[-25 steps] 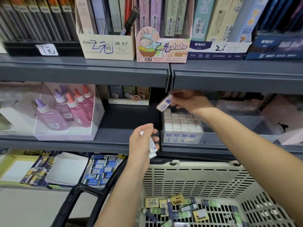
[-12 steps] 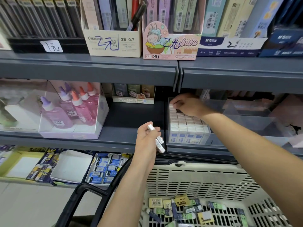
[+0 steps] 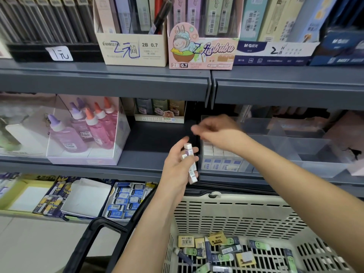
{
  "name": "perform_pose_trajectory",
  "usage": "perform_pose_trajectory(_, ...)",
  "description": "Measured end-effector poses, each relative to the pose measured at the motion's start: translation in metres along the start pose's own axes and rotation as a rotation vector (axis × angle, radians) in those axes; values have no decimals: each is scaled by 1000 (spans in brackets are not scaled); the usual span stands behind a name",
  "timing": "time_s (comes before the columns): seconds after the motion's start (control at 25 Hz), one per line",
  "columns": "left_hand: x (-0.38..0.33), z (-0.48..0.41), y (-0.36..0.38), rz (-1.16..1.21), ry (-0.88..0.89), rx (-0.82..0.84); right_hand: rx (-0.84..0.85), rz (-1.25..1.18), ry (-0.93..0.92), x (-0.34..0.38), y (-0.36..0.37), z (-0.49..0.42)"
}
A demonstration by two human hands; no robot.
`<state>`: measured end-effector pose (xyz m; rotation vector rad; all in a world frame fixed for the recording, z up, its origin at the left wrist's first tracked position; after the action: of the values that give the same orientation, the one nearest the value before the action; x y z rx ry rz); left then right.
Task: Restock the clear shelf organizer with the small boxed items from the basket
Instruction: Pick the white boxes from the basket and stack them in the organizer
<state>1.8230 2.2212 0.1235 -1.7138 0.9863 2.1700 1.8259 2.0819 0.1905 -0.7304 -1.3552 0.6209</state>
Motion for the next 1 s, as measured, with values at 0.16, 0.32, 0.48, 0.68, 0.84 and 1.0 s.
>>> perform_pose_trajectory(0.16,2,1,0,-50,-6,-17,149,-38,-31,7,11,17)
perform_pose_trajectory(0.32,-2,3,-3,-64,-35,-68,106,-384,36,-7,-1,19)
perform_pose_trajectory(0.48,-3,4,-1,-39,-55,-115,95,-488,62,-16,-3,18)
perform_pose_trajectory(0.68,-3,1,-6,185,-79,-158,-153,-368,54,-34,-37,1)
perform_pose_trajectory(0.84,-3,2,-7,-35,-2,-204,-271,61,102,-50,-47,-24)
perform_pose_trajectory(1.0,-4,4,-11,-64,96,-141,-170,-33,21,-53,-29,-45)
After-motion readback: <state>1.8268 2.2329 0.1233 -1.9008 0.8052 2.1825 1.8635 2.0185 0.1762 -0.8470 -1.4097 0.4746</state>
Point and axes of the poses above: each hand's wrist, its own z-axis away from the middle knuckle, its own y-axis out of the palm, x = y × z, the point moved 4 cm from there along -z, towards the middle knuckle, and after that the axes turned 11 degrees about x, right-handed, at the moved point
